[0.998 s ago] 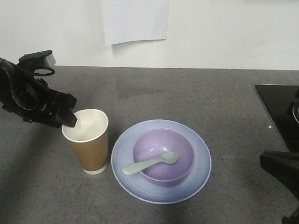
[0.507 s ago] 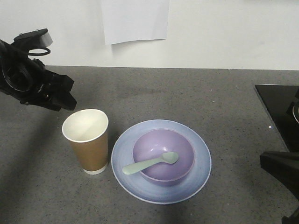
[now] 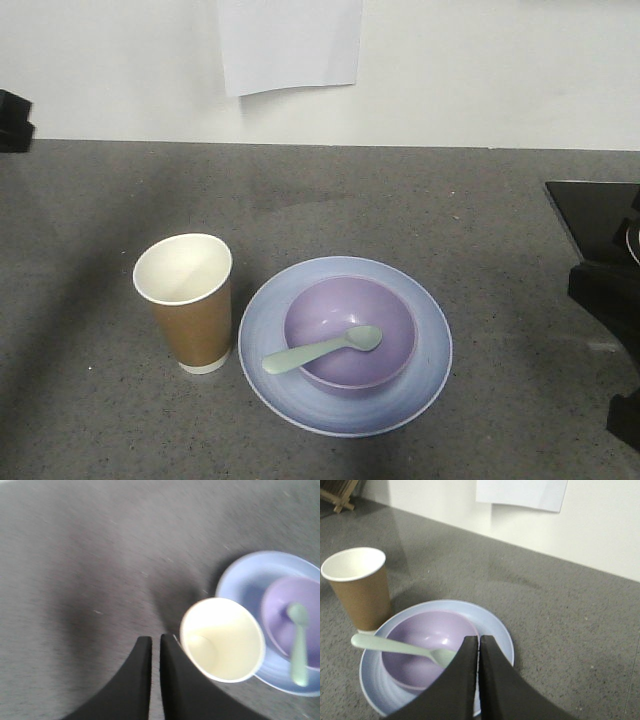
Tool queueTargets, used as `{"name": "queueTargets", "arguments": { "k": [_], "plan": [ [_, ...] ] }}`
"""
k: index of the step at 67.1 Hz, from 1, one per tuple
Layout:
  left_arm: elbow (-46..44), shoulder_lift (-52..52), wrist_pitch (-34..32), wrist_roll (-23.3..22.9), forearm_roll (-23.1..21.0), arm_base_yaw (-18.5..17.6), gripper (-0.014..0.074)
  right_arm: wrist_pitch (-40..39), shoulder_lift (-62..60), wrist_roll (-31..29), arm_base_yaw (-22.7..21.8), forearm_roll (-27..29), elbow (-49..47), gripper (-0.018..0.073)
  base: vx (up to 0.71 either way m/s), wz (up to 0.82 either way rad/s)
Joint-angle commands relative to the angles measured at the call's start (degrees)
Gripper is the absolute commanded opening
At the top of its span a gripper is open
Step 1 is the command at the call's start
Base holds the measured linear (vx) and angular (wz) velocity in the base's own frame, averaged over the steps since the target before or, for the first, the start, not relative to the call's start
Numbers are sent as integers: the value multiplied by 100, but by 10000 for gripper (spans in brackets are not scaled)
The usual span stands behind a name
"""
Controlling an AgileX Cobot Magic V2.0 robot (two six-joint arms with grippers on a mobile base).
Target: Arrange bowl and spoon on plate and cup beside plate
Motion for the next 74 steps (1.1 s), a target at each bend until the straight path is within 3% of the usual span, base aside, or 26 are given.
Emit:
{"name": "queueTargets", "arguments": {
  "k": [1, 15, 30, 58, 74],
  "plan": [
    [138, -606, -669, -397, 569, -18, -8, -510, 6, 3, -14, 109, -153, -4, 0, 0],
    [1379, -1773, -1529, -1236, 1503, -18, -8, -498, 6, 3, -14, 109, -153, -4, 0, 0],
    [2544, -2899, -2138, -1331, 1695, -18, -8, -491, 6, 3, -14, 109, -153, -4, 0, 0],
    [2856, -3677, -969, -1331, 1645, -18, -8, -448, 6, 3, -14, 109, -153, -4, 0, 0],
    [2904, -3657, -886, -1331, 1467, -18, -6, -448, 6, 3, -14, 109, -153, -4, 0, 0]
  ]
}}
